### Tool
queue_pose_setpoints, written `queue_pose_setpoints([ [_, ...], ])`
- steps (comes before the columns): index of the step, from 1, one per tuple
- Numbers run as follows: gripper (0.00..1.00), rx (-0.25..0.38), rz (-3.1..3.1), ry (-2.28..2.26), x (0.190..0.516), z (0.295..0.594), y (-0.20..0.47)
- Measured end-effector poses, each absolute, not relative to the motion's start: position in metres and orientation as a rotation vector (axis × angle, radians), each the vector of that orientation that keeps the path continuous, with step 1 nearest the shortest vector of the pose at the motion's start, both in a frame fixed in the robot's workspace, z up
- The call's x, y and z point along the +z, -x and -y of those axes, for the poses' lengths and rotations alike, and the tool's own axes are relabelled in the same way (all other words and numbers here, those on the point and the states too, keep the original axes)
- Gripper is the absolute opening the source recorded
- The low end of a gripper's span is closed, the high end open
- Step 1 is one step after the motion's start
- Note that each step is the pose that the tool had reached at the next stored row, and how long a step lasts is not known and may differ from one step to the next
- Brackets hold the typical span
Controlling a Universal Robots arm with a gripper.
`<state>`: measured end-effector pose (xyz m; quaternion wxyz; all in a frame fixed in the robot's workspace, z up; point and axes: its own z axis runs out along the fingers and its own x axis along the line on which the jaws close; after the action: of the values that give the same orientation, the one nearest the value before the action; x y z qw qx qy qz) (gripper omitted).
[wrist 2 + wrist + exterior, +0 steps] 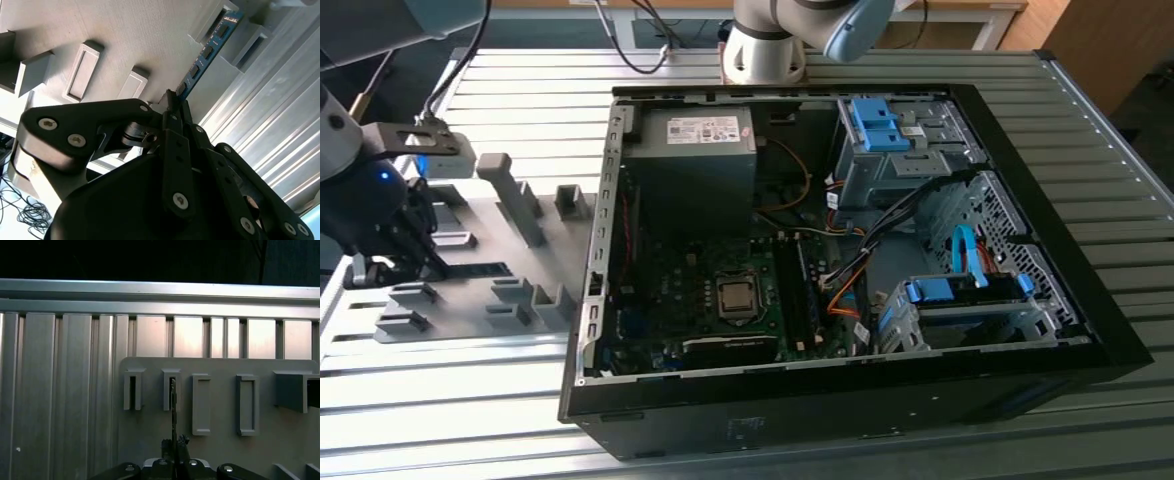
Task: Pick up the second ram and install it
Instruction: 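Pick up the second ram and move it above second insertion slot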
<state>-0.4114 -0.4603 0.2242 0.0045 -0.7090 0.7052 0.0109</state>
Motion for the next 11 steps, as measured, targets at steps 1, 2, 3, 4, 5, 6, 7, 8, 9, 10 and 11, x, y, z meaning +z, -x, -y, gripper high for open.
queue_pose_setpoints([
  [1, 0.14, 0.034, -2.209, 2.221, 0.2253, 0.4603, 0.4114],
  [2, 0.14, 0.034, -2.209, 2.221, 0.2262, 0.4603, 0.4114],
  [3, 0.14, 0.034, -2.209, 2.221, 0.2271, 0.4603, 0.4114],
  [4, 0.14, 0.034, -2.209, 2.221, 0.2280, 0.4603, 0.4114],
  [5, 0.14, 0.034, -2.209, 2.221, 0.2287, 0.4603, 0.4114],
  [6, 0.14, 0.034, -2.209, 2.221, 0.2296, 0.4603, 0.4114],
  [7, 0.14, 0.034, -2.209, 2.221, 0.2305, 0.4603, 0.4114],
  [8, 0.14, 0.034, -2.209, 2.221, 0.2314, 0.4603, 0.4114],
  [9, 0.14, 0.034, -2.209, 2.221, 0.2322, 0.4603, 0.4114],
  [10, 0.14, 0.034, -2.209, 2.221, 0.2331, 0.4603, 0.4114],
  [11, 0.14, 0.034, -2.209, 2.221, 0.2340, 0.4603, 0.4114],
])
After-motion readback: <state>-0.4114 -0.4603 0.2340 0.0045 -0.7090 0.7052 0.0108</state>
